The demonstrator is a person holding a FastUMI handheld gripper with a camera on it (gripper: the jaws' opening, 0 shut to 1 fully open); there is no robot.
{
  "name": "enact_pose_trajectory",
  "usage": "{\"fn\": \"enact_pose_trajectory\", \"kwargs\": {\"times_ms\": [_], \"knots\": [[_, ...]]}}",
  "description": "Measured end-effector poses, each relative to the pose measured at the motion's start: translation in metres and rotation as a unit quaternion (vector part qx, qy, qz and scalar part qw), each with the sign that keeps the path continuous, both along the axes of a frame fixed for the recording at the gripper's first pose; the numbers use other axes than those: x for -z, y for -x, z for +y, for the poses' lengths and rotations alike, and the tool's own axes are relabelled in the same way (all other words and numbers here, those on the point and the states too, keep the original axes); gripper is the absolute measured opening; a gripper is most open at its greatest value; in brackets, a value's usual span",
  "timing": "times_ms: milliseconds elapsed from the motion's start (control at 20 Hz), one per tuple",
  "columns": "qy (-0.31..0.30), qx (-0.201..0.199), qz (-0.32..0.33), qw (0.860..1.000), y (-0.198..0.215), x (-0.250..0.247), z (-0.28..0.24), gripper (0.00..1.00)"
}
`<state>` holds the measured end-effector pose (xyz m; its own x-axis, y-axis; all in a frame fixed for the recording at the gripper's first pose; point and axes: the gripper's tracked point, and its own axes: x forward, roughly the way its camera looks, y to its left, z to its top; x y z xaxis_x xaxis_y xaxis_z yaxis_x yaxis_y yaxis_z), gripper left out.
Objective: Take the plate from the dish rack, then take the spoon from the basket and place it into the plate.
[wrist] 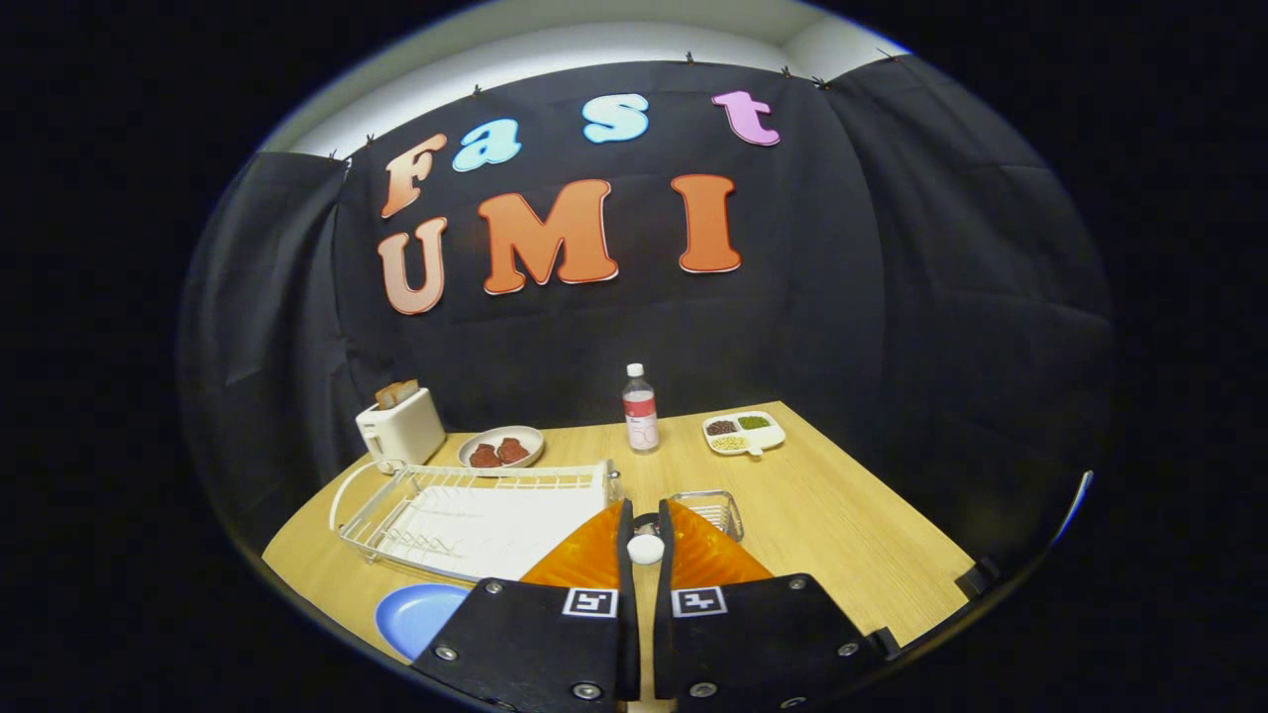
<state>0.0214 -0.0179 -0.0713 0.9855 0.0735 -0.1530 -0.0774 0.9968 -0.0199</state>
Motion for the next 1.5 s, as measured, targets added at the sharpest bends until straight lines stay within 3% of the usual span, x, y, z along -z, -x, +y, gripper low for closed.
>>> {"fn": "enact_pose_trajectory", "kwargs": {"times_ms": [550,1100,1500], "knots": [[-0.005,-0.083,0.035,0.996,0.08,0.041,0.121,0.05],[-0.004,-0.167,0.081,0.983,0.083,0.116,0.192,0.06],[0.004,-0.202,0.092,0.975,0.072,0.142,0.203,0.06]]}}
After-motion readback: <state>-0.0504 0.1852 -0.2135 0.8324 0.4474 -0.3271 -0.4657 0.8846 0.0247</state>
